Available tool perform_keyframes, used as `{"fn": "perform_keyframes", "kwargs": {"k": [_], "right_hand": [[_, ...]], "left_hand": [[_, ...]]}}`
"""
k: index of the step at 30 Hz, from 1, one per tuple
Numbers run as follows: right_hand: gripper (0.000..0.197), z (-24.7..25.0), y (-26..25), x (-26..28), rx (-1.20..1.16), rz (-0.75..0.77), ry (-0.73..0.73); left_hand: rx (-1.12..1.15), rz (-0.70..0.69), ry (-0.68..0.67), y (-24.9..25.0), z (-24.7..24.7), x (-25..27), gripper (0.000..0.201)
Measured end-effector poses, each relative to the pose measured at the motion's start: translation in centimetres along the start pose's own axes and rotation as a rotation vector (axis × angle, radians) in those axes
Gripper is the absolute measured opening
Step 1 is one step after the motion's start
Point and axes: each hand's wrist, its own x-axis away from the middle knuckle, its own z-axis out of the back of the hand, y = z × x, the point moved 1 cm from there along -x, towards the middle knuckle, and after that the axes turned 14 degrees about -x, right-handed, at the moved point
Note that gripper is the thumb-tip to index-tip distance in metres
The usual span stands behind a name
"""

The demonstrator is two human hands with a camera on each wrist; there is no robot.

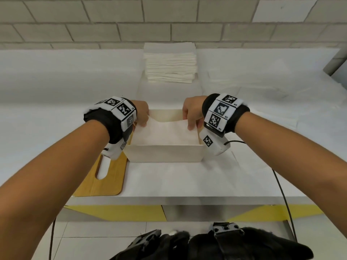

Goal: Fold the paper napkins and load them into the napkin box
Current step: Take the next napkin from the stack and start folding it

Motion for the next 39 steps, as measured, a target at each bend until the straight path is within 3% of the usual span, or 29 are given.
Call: {"fn": "perform_keyframes", "kwargs": {"k": [8, 13, 18, 23, 27, 31, 36, 39], "right_hand": [[0.037, 0.0, -0.3, -0.1, 0.088, -0.044, 0.015], [0.039, -0.1, -0.5, 0.2, 0.101, -0.017, 0.062], [0.030, 1.0, 0.5, 0.5, -0.118, 0.084, 0.064], [0.016, 5.0, 3.0, 2.0, -0.348, 0.164, 0.148], [0.019, 7.9, 7.2, 3.4, -0.400, 0.197, 0.277], [0.030, 9.2, 13.9, 4.8, -0.405, 0.169, 0.358], [0.040, 7.8, 25.0, 5.9, -0.442, 0.003, 0.296], [0.045, 6.5, 30.2, 5.7, -0.436, -0.087, 0.203]], "left_hand": [[-0.158, 0.049, 0.005, 0.3, 0.1, 0.0, 0.040], [-0.269, 0.041, 0.091, 1.1, 0.2, 0.3, 0.042], [-0.284, -0.029, 0.162, 3.4, 1.3, 1.0, 0.042], [-0.103, -0.119, 0.295, 7.3, 4.8, 2.4, 0.037], [0.085, -0.207, 0.290, 10.4, 6.1, 2.3, 0.031], [0.348, -0.391, 0.218, 15.0, 6.0, 2.3, 0.025], [0.666, -0.616, 0.127, 22.9, 4.8, 1.8, 0.021], [0.670, -0.613, 0.068, 27.4, 3.6, 0.3, 0.024]]}}
